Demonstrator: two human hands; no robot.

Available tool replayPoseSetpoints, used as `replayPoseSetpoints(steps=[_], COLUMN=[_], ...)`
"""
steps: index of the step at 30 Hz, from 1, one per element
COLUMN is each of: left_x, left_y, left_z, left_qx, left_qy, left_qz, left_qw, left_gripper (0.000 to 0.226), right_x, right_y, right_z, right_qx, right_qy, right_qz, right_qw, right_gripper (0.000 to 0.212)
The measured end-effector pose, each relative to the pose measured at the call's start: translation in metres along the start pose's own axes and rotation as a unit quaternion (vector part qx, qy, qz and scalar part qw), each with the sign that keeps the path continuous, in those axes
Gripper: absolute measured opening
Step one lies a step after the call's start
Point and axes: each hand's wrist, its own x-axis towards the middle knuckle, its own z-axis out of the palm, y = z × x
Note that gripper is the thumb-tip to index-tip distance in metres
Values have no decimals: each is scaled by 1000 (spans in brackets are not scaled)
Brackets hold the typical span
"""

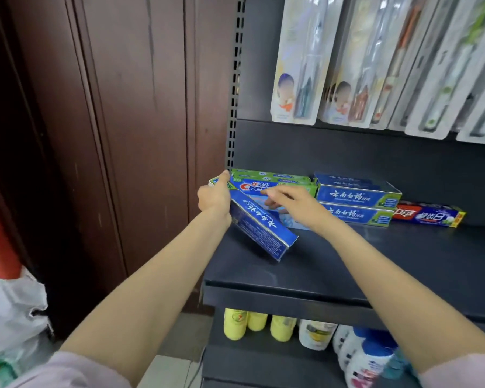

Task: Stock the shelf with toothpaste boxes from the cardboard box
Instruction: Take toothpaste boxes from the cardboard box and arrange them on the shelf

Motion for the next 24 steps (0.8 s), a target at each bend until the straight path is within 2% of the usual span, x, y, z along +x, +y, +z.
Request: replayPoseSetpoints(steps=[4,6,8,10,11,14,16,18,19,22,24], left_x=[-13,-18,-25,-35,-41,-59,-65,-67,-65,-59,-65], left_y=[-3,-6,-7,-7,-7,-13,-16,-17,-19,-28,-35], left_z=[10,18,26,35,40,52,63,73,77,88,96], left_qx=[-30,-29,-34,-32,2,152,164,134,115,110,134], left_qy=[-59,-86,-112,-160,-187,-288,-319,-315,-303,-284,-316], left_qz=[-6,-2,-3,-26,-43,-48,-24,-7,-2,26,45], left_qw=[998,996,993,986,981,944,933,940,946,952,938], left_gripper=[50,56,52,53,56,49,44,34,35,50,39], right_x=[-27,-40,-50,-56,-56,-59,-64,-71,-73,-79,-80], right_y=[-16,-16,-16,-11,-9,2,7,11,16,30,38], right_z=[-6,-10,-15,-23,-26,-34,-42,-55,-64,-89,-103], right_qx=[65,98,105,103,97,-28,-80,-124,-191,-410,-434], right_qy=[-84,-115,-104,-53,-23,70,102,117,126,147,130], right_qz=[121,134,119,113,111,84,59,45,43,38,35], right_qw=[987,979,982,987,989,994,990,984,973,899,891], right_gripper=[38,34,30,29,30,44,46,50,54,58,57])
